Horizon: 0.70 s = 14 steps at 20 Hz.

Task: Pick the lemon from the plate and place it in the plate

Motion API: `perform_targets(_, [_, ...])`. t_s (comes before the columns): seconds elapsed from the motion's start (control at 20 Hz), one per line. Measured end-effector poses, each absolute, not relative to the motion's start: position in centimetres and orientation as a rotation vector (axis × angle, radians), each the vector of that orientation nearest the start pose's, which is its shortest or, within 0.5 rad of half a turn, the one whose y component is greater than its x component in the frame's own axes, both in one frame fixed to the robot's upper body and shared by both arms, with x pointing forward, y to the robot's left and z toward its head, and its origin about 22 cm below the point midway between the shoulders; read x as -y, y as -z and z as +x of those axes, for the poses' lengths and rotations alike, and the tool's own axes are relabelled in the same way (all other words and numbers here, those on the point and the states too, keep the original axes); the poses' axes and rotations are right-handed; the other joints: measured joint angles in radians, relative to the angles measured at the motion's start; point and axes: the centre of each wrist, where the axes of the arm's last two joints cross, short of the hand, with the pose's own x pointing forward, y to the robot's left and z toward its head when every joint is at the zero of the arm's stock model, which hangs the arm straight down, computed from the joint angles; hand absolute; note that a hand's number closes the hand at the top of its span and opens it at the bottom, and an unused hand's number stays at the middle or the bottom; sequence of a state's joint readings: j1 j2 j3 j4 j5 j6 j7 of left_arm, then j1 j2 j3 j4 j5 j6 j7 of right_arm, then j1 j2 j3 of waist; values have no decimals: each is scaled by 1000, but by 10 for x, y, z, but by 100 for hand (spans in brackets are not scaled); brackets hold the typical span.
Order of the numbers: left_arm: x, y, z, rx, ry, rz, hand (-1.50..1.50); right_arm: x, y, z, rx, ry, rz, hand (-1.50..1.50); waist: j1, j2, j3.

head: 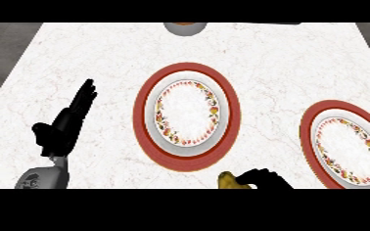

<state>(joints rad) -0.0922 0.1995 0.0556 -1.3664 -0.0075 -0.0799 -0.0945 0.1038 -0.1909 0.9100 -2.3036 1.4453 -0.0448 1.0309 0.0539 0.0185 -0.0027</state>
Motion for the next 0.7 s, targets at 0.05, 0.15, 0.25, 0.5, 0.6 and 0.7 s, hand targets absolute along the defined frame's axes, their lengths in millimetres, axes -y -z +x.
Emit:
perform_targets(0.05, [-288, 12, 265, 1543, 189, 116, 0, 108, -133, 106, 1512, -620, -1033, 150, 3, 2, 0])
perform_targets(0.15, [-287, 11, 266, 1548, 192, 111, 0, 109, -132, 110, 1515, -603, -1015, 150, 6, 4, 0])
perform_targets(0.25, [-289, 10, 267, 1548, 192, 112, 0, 110, -131, 116, 1517, -543, -1012, -150, 8, 5, 1])
perform_targets(0.5, [-284, 13, 267, 1549, 191, 109, 0, 89, -111, 169, 1454, -419, -1085, -150, 12, 5, 2])
perform_targets(0.6, [-283, 13, 267, 1553, 198, 106, 0, 84, -104, 189, 1428, -394, -1087, -150, 16, 5, 2])
perform_targets(0.7, [-284, 13, 267, 1550, 194, 103, 0, 80, -99, 208, 1417, -363, -1081, -150, 17, 4, 3])
